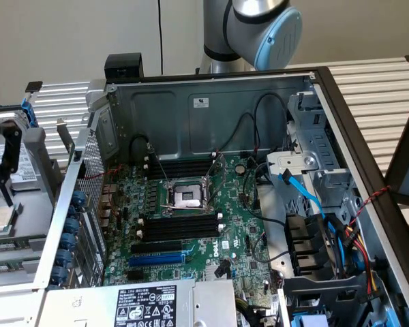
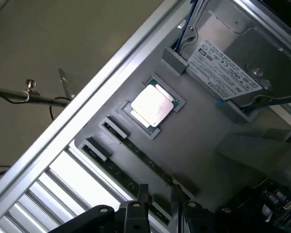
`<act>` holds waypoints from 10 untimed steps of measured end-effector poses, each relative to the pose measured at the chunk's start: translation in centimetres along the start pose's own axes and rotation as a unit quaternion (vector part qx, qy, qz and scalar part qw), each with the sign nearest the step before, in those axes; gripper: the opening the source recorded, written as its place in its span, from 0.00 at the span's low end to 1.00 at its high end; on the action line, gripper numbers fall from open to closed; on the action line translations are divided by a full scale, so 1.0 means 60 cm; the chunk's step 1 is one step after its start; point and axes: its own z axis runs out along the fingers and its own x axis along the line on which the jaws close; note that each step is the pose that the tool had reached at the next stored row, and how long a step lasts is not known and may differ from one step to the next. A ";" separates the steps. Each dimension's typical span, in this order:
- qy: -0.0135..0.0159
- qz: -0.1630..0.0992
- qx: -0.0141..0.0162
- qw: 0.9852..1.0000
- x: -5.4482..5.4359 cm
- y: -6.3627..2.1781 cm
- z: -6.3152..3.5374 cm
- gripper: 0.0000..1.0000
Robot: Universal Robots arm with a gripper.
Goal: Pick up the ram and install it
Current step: 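Pick up the ram and move it above insertion slot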
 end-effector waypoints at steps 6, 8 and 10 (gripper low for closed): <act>0.001 -0.055 0.000 0.998 0.000 0.000 0.011 0.33; 0.002 -0.073 0.001 0.997 0.000 0.000 0.015 0.33; 0.002 -0.091 0.001 0.996 0.000 0.000 0.019 0.33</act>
